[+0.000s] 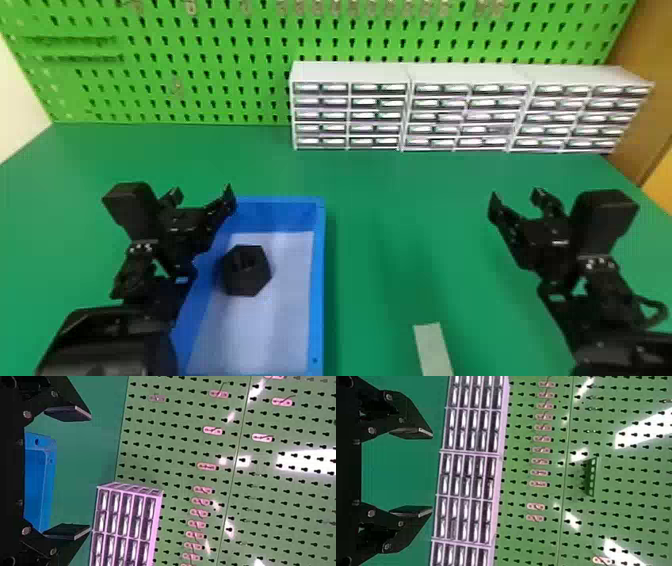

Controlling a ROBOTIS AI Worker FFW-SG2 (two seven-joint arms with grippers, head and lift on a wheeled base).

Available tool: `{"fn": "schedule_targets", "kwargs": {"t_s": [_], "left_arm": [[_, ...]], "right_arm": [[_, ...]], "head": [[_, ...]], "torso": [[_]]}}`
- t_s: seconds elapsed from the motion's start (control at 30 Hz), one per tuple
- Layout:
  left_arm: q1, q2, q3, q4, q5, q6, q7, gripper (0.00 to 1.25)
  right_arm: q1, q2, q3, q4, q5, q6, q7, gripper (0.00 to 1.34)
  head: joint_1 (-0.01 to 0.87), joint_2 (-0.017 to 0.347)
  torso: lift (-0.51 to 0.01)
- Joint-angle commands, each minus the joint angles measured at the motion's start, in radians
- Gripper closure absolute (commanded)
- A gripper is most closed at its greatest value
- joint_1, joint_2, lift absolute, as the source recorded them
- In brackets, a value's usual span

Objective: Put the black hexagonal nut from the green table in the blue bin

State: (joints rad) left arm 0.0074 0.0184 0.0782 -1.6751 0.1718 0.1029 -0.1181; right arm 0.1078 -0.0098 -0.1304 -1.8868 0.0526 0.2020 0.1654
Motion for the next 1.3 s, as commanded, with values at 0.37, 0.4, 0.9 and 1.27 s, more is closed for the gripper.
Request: {"fn": "schedule_targets", "kwargs": {"t_s": [0.37, 0.4, 0.9, 1.27], "left_arm": [[0.005, 0.000, -0.001, -0.002, 0.008, 0.000, 0.000, 0.28], [0.005, 0.000, -0.003, -0.002, 0.008, 0.000, 0.000, 0.28], [-0.004, 0.000, -0.011, -0.002, 0.005, 0.000, 0.000, 0.28], [0.000, 0.000, -0.012, -0.003, 0.005, 0.000, 0.000, 0.28]], "right_arm": [[0.039, -0.002, 0.001, -0.009, 0.003, -0.024, 0.000, 0.58], [0.038, -0.002, 0.001, -0.009, 0.003, -0.024, 0.000, 0.58], [0.023, -0.018, 0.012, -0.009, 0.003, -0.009, 0.000, 0.58], [0.023, -0.025, 0.015, -0.009, 0.000, -0.009, 0.000, 0.58]], "head": [[0.686, 0.051], [0.686, 0.051], [0.686, 0.051], [0.686, 0.051]], "torso": [[-0.097], [-0.097], [-0.097], [-0.097]]}}
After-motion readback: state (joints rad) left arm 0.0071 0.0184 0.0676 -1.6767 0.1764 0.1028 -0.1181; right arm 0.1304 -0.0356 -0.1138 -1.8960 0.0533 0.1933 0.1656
